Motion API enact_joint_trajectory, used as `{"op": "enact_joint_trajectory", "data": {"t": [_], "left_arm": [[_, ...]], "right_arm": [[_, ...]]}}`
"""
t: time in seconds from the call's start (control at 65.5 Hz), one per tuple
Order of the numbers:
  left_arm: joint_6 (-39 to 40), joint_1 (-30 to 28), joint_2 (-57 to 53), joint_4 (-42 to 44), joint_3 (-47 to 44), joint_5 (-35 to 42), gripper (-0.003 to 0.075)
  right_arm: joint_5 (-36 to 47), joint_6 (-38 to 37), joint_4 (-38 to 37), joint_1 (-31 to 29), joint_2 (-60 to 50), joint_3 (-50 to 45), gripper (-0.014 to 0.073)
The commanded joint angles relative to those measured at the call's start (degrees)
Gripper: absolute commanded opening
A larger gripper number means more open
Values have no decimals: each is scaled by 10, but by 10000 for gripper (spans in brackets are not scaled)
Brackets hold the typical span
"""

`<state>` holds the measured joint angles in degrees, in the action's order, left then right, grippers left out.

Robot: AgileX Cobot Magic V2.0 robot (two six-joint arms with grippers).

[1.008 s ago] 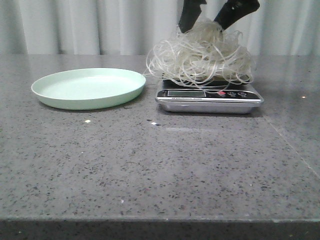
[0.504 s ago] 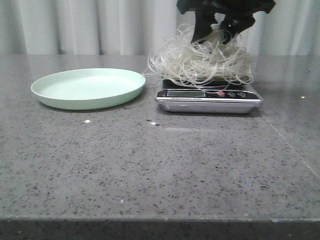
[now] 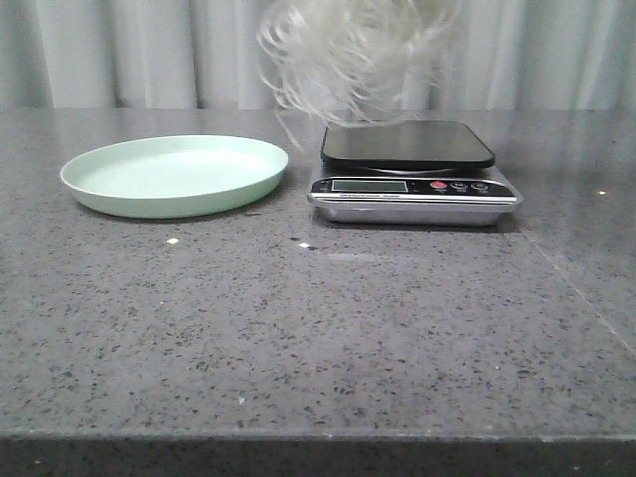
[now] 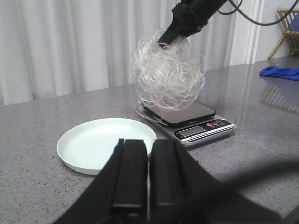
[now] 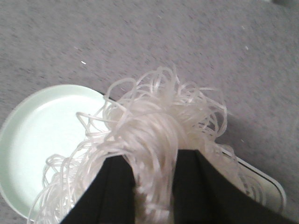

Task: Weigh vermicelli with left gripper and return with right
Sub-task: 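Lift the vermicelli with the right gripper and carry it to the green plate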

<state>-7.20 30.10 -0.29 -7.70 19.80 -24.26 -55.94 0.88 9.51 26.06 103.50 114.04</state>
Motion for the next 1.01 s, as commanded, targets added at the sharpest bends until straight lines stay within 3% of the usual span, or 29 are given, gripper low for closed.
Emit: {"op": "enact_joint_trajectory", "data": {"t": [0.0,0.198,0.595,0.672,0.84,0.901,0.992], "left_arm": [[-1,-1,1,-8,13,47,146],[-1,-1,1,-8,13,47,146],[-1,-1,1,-8,13,46,146],[-1,-1,1,-8,13,46,146],[-1,-1,1,-8,13,46,146],[-1,-1,1,-8,13,46,146],[-1,-1,1,-8,13,46,146]], "right_arm": [[63,1,19,40,-19,47,165],[112,1,19,98,28,61,165],[106,1,25,108,141,61,178],[101,1,25,109,147,61,261],[94,1,22,109,146,71,551],[83,1,19,107,143,86,603],[62,1,1,106,134,108,609]]}}
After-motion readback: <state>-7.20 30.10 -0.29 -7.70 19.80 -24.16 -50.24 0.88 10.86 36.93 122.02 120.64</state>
